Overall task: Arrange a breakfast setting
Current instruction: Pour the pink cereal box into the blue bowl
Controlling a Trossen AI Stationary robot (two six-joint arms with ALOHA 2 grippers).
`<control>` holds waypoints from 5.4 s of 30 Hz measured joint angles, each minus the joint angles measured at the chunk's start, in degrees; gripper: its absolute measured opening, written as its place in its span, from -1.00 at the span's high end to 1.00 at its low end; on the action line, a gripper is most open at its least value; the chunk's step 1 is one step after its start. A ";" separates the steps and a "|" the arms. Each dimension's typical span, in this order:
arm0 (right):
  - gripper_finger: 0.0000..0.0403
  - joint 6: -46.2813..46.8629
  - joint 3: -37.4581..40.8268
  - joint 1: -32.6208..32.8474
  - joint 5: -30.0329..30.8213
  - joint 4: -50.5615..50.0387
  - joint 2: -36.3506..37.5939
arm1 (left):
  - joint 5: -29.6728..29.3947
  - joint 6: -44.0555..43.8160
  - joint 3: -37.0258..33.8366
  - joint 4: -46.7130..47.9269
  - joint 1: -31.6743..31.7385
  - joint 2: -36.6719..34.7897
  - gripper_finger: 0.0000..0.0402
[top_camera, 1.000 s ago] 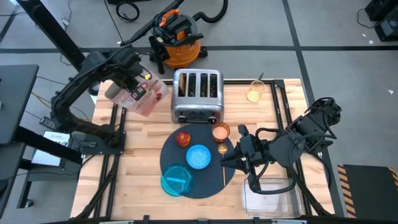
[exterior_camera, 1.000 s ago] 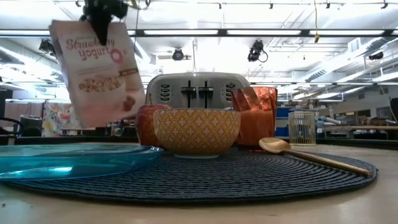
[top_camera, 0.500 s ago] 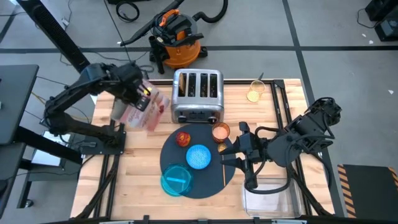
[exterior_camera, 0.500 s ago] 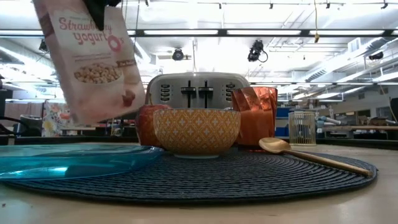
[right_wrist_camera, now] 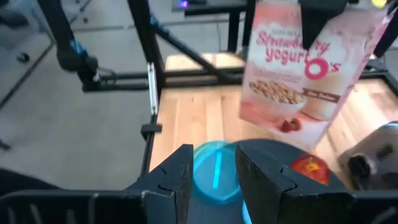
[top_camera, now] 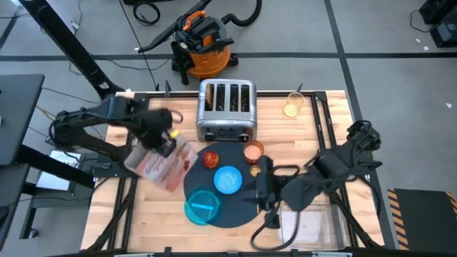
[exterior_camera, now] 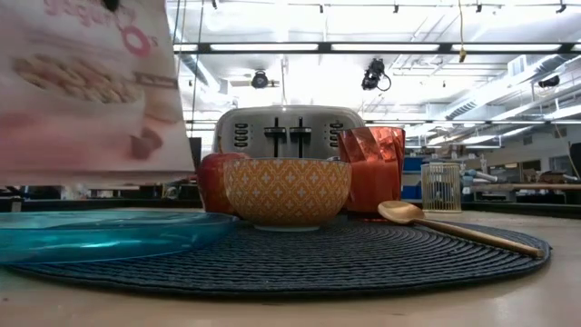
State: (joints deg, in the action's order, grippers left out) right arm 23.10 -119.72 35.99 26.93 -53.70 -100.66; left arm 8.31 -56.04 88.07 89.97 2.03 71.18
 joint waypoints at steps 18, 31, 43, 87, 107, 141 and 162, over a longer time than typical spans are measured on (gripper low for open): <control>0.30 -2.59 0.00 -0.81 -1.94 3.76 -12.76 | 1.32 -27.31 0.26 -0.17 -43.90 -0.34 1.00; -0.42 -6.36 0.02 -9.69 -5.49 18.39 -25.52 | -7.63 -16.51 1.31 -7.34 -55.46 -0.26 1.00; -0.87 -6.42 0.04 -15.52 -16.67 32.53 -31.78 | -12.93 -11.23 8.00 -5.54 -55.92 -0.31 1.00; -0.86 10.22 35.77 -3.22 12.73 78.61 -23.76 | -24.90 -3.39 8.07 -19.49 -55.09 -1.60 1.00; -0.85 -5.89 38.84 -1.72 5.11 95.82 -22.56 | -27.16 -3.59 8.09 -28.85 -55.11 -2.47 1.00; -0.85 -3.28 47.57 -3.92 0.41 80.72 -3.56 | -30.37 -1.31 11.61 -28.28 -55.10 -2.67 1.00; -0.85 -2.04 59.25 -8.21 -4.78 109.38 -2.25 | -33.14 1.73 11.61 -29.58 -53.16 -2.69 1.00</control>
State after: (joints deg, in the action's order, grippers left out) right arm 21.06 -60.47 27.78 22.16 55.68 -102.91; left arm -24.82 -54.32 99.68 60.40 -51.13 68.49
